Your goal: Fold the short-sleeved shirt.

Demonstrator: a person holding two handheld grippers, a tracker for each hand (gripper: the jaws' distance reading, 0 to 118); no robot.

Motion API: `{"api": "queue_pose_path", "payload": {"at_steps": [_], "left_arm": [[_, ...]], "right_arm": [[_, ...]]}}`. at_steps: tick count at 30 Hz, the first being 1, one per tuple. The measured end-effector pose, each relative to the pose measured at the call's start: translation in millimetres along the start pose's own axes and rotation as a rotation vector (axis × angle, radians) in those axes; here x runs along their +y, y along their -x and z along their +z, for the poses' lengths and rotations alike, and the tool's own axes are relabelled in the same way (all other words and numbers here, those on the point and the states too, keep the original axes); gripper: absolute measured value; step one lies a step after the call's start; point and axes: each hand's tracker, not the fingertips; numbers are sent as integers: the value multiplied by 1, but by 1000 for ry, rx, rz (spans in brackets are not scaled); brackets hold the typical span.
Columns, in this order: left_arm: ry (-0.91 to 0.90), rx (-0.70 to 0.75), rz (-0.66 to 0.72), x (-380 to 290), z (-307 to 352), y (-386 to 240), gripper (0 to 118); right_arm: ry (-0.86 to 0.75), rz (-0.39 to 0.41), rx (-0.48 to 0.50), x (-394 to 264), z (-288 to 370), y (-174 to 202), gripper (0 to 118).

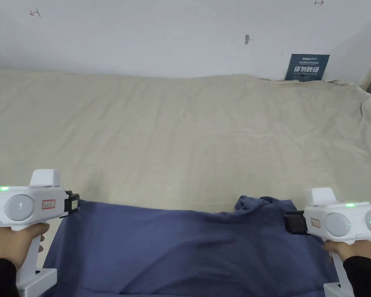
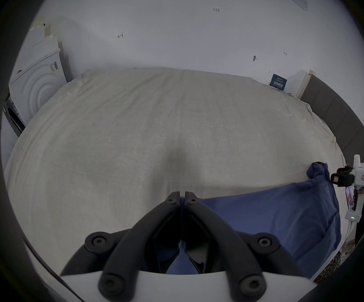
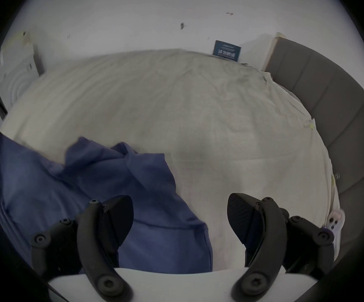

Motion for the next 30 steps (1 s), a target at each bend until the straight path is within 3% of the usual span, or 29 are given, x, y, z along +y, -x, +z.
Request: {"api": "queue_pose_path", "payload": {"at_steps": [1, 3, 4, 5, 6, 8, 12, 18, 30], "left_arm": [[2, 0, 4, 0, -1, 0, 0], [6, 3, 9, -2, -2, 2, 0], [6, 4, 11, -3, -2, 3, 0], [6, 3, 15, -4, -1, 2, 0], [7, 0, 19, -5, -1, 3, 0], [6, 0, 22, -7, 0, 4, 0], [5, 6, 30, -12, 4, 7, 0], [-6, 17, 45, -23, 25, 11, 0], [-40, 5, 64, -81, 117, 27, 0]], "right_arm": [[4, 26, -15, 2, -5, 4, 91], [14, 68, -50, 5, -10, 11, 69], [7, 57, -51, 6, -11, 13, 49], [1, 47, -44, 6, -10, 13, 18], [0, 16, -17, 7, -11, 11, 1], [3, -38, 4, 3, 4, 15, 1], [-42, -47, -3, -5, 22, 4, 1], [-158, -153, 82, -25, 91, -14, 0], [-284, -170, 115, -119, 225, -27, 0]]}}
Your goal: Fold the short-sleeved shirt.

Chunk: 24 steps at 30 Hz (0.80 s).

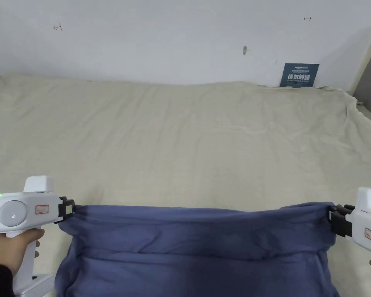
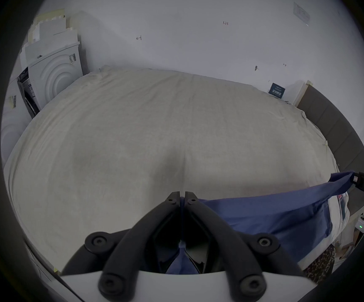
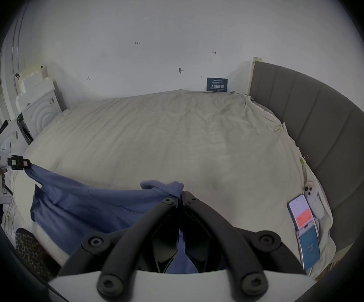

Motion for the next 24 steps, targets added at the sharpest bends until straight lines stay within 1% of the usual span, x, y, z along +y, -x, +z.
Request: {"api": "queue_pose_path", "payload": {"at_steps": [3, 6, 12, 15, 20, 21, 24], "left_arm": [[15, -12, -5, -24, 19, 3, 0], [45, -3, -20, -53, 28, 7, 0], [138, 23, -29, -109, 14, 12, 0], [159, 47, -43, -130, 2, 15, 0], [184, 72, -50, -151, -8, 19, 0], [186, 78, -58, -154, -10, 19, 0], [177, 86, -57, -153, -8, 18, 0]], "right_arm": [[14, -19, 17, -26, 20, -3, 0], [57, -25, 8, -58, 26, -5, 1], [198, -37, -35, -121, 6, -9, 1], [241, -82, -44, -147, -5, -10, 0], [300, -125, -71, -170, -25, -16, 1], [298, -132, -72, -171, -24, -11, 1], [299, -133, -82, -167, -25, -10, 1]]}}
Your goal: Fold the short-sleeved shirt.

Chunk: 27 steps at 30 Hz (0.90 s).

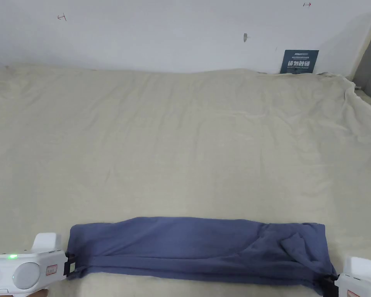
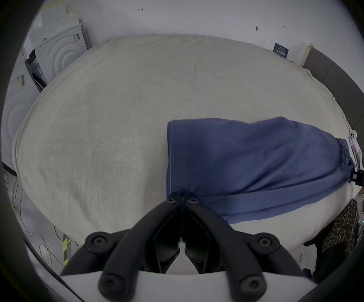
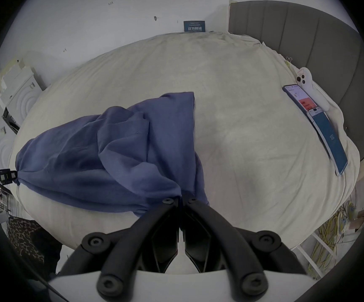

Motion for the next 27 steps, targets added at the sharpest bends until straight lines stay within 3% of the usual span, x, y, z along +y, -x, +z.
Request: {"api": "queue_pose_path", "payload": {"at_steps": [1, 3, 4, 5, 6, 8, 15, 19, 21, 23, 25, 26, 27], "left_arm": [[3, -1, 4, 2, 0, 0, 3], [1, -6, 1, 5, 9, -3, 28], [-12, -3, 3, 7, 14, -3, 51], [-31, 10, 8, 10, 20, -3, 80], [-55, 13, 20, 13, 26, -3, 97], [-131, 3, 45, 20, 44, -6, 108], [-401, 43, 19, 57, 111, -26, 107], [-522, 83, 13, 66, 131, -39, 106], [-577, 88, 3, 66, 137, -45, 93], [-617, 77, 12, 65, 140, -50, 65], [-648, 31, 19, 62, 143, -53, 37], [-651, 16, 26, 61, 143, -55, 22], [-648, 2, 33, 62, 141, -55, 16]], "right_arm": [[-4, 5, -4, 0, 5, 5, 1], [-17, 7, -1, 5, 17, 9, 9], [-33, 0, 3, 7, 24, 11, 26], [-61, -7, 10, 13, 37, 16, 57], [-84, -10, 18, 18, 45, 18, 74], [-177, -10, 51, 31, 66, 26, 90], [-461, 21, 73, 74, 130, 64, 91], [-580, 47, 21, 82, 148, 86, 90], [-634, 76, -22, 82, 151, 94, 89], [-670, 90, -37, 81, 153, 102, 80], [-684, 96, -25, 82, 151, 105, 59], [-696, 102, -20, 81, 151, 106, 42], [-708, 108, -18, 81, 151, 108, 29]]}}
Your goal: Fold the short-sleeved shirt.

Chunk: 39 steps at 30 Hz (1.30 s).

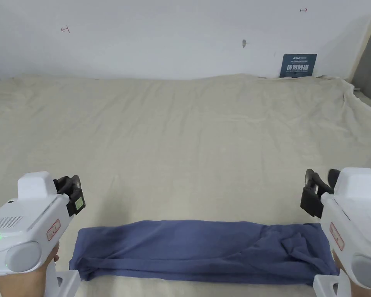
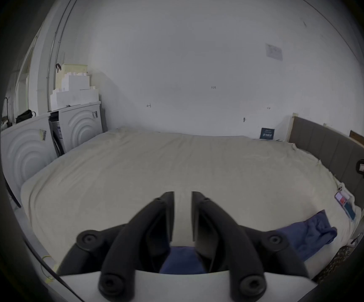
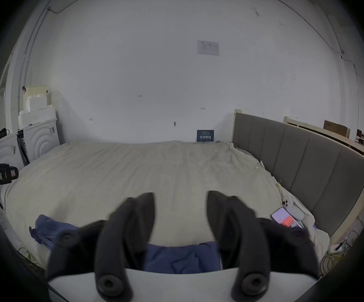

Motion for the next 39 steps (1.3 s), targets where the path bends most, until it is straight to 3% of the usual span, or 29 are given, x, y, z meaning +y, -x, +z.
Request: {"api": "queue_pose_path", "payload": {"at_steps": [2, 21, 32, 39], "left_arm": [[-1, -15, 3, -3, -1, -2, 0], [188, -157, 67, -6, -27, 25, 0], [558, -339, 255, -28, -92, 97, 0], [708, -309, 293, -55, -120, 126, 1]], "right_arm": [[-17, 16, -13, 0, -1, 5, 0], [-9, 13, 6, -2, -13, 3, 0], [40, 27, -5, -2, -27, 7, 0], [85, 36, -19, -8, -39, 14, 0]]}}
